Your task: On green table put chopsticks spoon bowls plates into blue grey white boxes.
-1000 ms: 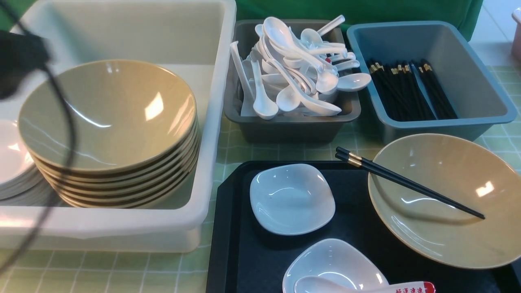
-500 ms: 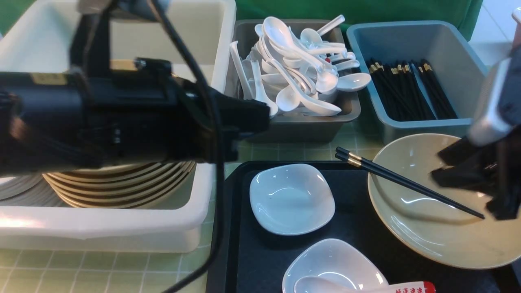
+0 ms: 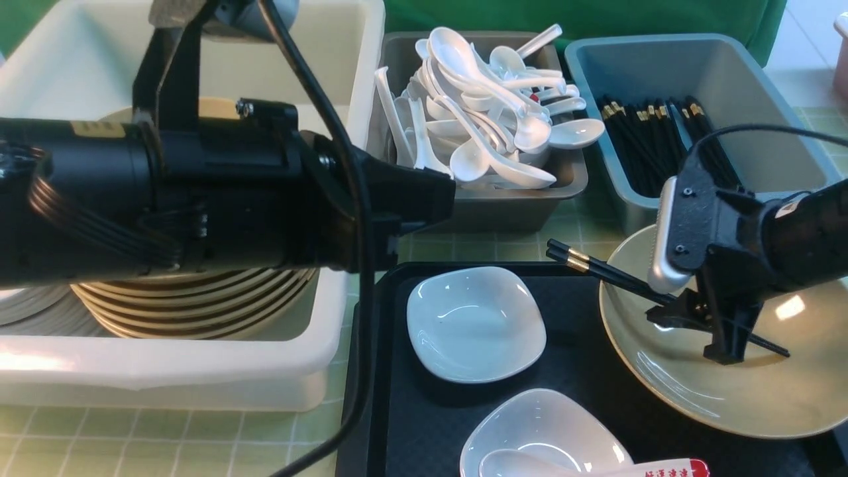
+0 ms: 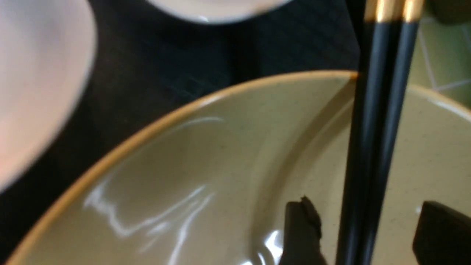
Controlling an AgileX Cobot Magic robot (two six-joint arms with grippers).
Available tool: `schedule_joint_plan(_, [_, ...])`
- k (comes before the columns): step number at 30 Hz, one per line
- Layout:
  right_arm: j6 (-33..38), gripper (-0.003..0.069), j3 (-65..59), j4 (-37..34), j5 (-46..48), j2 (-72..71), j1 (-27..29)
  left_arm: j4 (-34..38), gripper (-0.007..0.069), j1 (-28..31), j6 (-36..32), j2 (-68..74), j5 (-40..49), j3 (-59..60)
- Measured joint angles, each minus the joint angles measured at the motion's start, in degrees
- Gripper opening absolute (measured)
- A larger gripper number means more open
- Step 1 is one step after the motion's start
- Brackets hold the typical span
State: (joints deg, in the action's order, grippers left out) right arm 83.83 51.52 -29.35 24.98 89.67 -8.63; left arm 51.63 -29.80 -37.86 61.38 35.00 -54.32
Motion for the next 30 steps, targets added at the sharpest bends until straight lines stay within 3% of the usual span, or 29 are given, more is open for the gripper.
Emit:
schedule_joint_plan(2, [-0.1,0.0354,0.4,0.1,0.3,0.8,0.0,0.0,-0.0001,0.0,0.0,0.0,0.3,0.0])
schedule_joint_plan(6, [-0.1,0.0128,2.1,0.1,2.5,1.4,0.0,0.1,-0.0001,0.0,0.0,0.0,0.4,0.0])
schedule_joint_plan(11, [-1.0,0.0127,5.1,0.1,5.9,1.4,0.0,0.2,-0.0001,0.0,0.0,0.0,0.5,0.0])
schedule_joint_plan(16, [-6.1,0.0127,12.6,0.5,12.9,1.4,0.0,0.3,-0.0001,0.0,0.0,0.0,0.6,0.0])
schedule_joint_plan(22, [-23.0,0.0127,25.4,0.7,12.8,2.0,1.9,0.6,-0.0001,0.0,0.0,0.0,0.5,0.0])
schedule_joint_plan(26, [-35.0,0.0127,33.3,0.3,6.7,5.4,5.4,0.7,-0.0001,-0.1,0.0,0.1,-0.7,0.0])
schedule_joint_plan(30, [-48.1,0.0127,38.8,-1.4,-5.0,13.7,8.8,0.7,-0.0001,-0.2,0.0,0.1,-1.6,0.0])
